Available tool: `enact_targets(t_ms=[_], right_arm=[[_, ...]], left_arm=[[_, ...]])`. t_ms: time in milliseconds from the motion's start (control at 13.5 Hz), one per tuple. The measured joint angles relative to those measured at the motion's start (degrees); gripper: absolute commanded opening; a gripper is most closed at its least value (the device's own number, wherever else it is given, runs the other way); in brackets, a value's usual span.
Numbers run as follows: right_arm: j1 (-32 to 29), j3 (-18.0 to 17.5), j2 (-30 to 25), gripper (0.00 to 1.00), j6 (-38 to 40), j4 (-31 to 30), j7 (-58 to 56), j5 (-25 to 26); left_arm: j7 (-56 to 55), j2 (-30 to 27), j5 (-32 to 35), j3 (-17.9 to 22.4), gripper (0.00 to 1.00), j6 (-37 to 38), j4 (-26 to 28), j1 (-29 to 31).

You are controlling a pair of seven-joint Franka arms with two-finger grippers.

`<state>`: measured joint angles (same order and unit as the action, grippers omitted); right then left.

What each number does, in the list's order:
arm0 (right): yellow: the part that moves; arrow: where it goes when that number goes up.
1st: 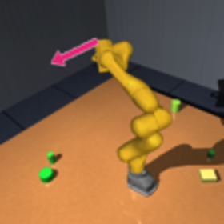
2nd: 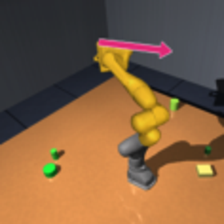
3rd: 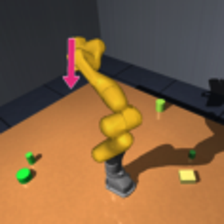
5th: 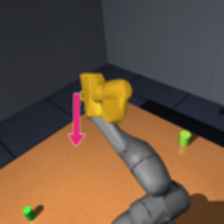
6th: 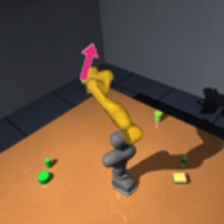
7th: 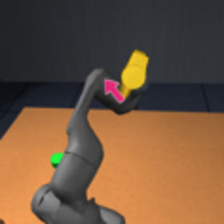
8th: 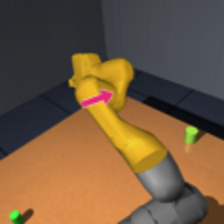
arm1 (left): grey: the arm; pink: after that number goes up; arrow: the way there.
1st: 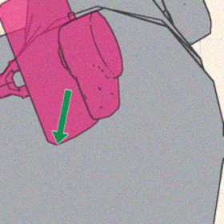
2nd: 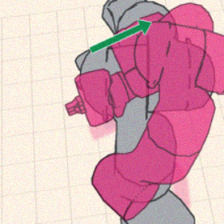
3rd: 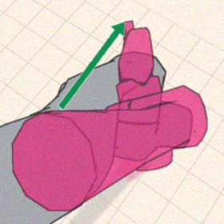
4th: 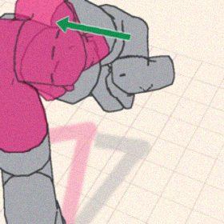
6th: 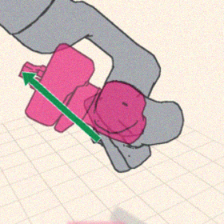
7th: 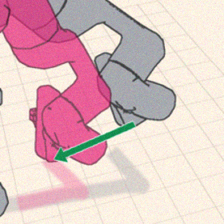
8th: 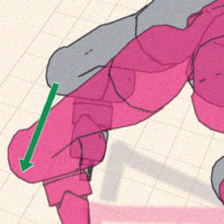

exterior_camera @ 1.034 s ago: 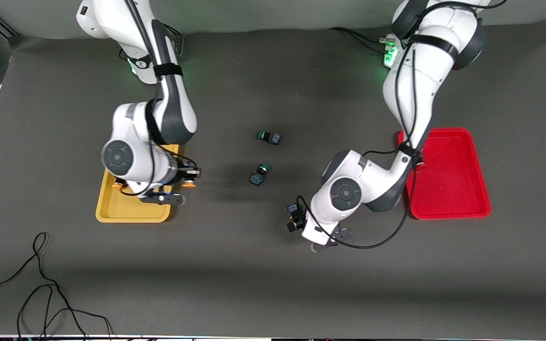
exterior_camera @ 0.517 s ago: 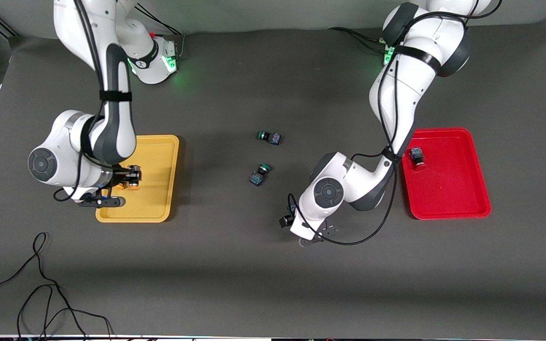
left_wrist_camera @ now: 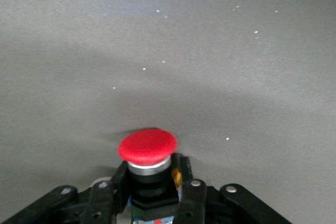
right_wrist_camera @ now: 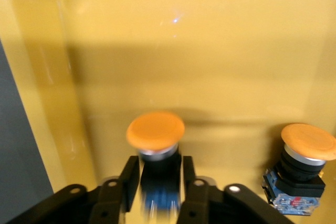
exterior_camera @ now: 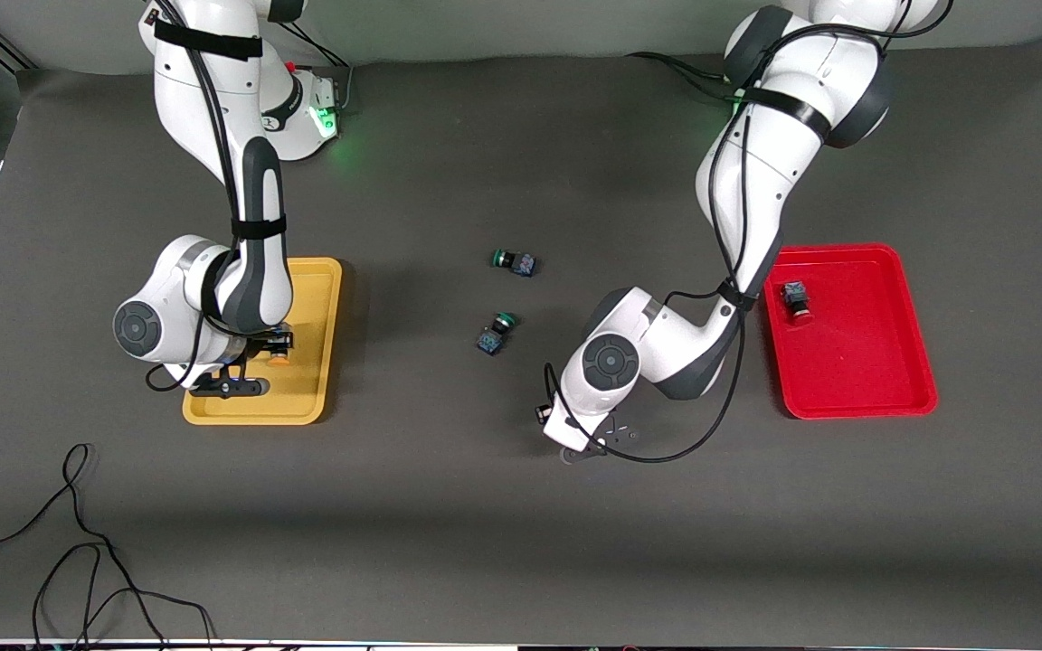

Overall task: Place red and yellow buttons in trays
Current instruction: 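Release the yellow button with the right gripper while the left gripper carries red, then open the left gripper over the red tray while the right gripper withdraws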

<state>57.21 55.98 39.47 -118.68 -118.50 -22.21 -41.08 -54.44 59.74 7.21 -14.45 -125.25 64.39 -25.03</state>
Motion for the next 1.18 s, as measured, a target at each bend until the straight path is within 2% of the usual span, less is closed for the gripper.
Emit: enact_targets(t_ms=[222,295,517,591,739,886,1108,1182], right_arm=[[0.6,0.5,-1.2,1.00,2.0,2.1,3.4,-0.2],[1.6,1.9,-2.1,1.00,4.1,3.3,5.1,0.4],[7.2,9.8,-5.6,1.00,12.3,8.0,10.3,3.0],[9.1,12.6,-6.3,1.00,14.3,9.1,11.0,3.4],[11.5,16.4,-7.2,1.00,16.0,10.6,11.5,3.6],[11.6,17.2,-7.3,1.00,16.5,11.8,11.5,3.7],[11.5,18.4,-7.3,1.00,18.0,14.4,12.2,4.0],[11.2,18.6,-7.9,1.00,19.0,15.7,13.2,5.5]], left_arm=[[3.2,-1.3,0.1,0.1,0.00,8.9,-2.9,1.0],[6.5,-2.9,0.1,0.1,0.00,13.4,-3.7,2.4],[25.0,-11.9,0.3,0.1,0.00,27.5,-2.9,11.5],[31.1,-15.6,0.4,0.1,0.00,29.2,0.1,15.2],[41.9,-22.5,0.7,0.2,0.00,28.5,10.5,22.5],[48.1,-28.3,1.9,0.2,0.00,23.0,23.0,28.2],[49.5,-36.8,4.1,0.2,0.00,13.3,42.3,32.6],[50.1,-39.1,5.3,0.2,0.00,10.6,47.5,34.2]])
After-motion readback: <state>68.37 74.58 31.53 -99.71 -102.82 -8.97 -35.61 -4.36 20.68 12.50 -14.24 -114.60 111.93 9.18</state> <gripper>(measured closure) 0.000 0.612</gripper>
